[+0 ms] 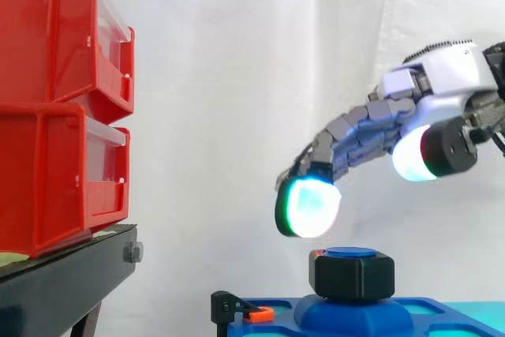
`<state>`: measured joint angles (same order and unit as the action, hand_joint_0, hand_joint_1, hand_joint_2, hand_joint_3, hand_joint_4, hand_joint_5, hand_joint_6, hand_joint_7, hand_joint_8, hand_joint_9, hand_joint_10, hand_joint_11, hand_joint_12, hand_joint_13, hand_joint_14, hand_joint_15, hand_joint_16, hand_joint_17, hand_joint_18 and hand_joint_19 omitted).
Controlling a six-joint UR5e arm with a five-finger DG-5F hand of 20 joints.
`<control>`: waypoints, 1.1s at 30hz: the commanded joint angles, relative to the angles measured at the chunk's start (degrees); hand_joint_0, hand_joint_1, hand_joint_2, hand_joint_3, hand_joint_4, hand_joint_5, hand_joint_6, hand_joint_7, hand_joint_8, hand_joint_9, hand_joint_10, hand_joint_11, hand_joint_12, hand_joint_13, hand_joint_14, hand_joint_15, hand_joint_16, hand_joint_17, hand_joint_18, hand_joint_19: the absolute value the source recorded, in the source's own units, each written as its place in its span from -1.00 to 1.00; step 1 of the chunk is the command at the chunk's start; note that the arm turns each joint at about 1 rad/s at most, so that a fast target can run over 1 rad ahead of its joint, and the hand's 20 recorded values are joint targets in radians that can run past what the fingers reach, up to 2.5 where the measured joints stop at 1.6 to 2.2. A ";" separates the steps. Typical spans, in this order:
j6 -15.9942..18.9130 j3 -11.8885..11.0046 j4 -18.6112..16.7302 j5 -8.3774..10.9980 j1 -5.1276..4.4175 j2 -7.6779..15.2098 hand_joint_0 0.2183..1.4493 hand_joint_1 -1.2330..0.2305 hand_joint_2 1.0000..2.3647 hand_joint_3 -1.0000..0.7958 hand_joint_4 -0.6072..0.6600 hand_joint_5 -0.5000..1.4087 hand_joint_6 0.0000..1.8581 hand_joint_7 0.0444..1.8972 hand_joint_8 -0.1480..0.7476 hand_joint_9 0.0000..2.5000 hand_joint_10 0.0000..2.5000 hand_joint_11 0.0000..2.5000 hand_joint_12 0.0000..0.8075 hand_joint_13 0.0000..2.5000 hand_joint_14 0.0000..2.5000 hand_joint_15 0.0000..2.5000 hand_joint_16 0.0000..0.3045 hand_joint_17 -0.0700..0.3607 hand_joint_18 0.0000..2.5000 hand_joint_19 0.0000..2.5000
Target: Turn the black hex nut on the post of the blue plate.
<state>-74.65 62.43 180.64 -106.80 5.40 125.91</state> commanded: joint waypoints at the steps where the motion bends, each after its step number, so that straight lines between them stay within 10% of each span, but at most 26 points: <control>1: -0.05 -1.61 0.06 1.77 -0.83 0.04 -0.56 0.13 -1.00 -0.44 0.24 -0.69 -0.46 -0.22 -0.15 -0.77 -1.00 -1.00 -0.13 -0.90 -1.00 -0.99 -0.65 -0.12 -1.00 -0.95; 16: -0.67 0.23 -1.35 13.10 -7.07 0.04 -0.56 0.13 -1.00 -0.44 0.24 -0.69 -0.46 -0.22 -0.15 -0.77 -1.00 -1.00 -0.13 -0.90 -1.00 -0.99 -0.66 -0.13 -1.00 -0.96; 33: -0.76 0.50 0.59 17.24 -10.94 0.13 -0.56 0.14 -1.00 -0.44 0.24 -0.69 -0.46 -0.21 -0.16 -0.79 -1.00 -1.00 -0.11 -0.92 -1.00 -1.00 -0.65 -0.12 -1.00 -0.97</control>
<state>-75.50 62.78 180.79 -90.00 -5.01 126.03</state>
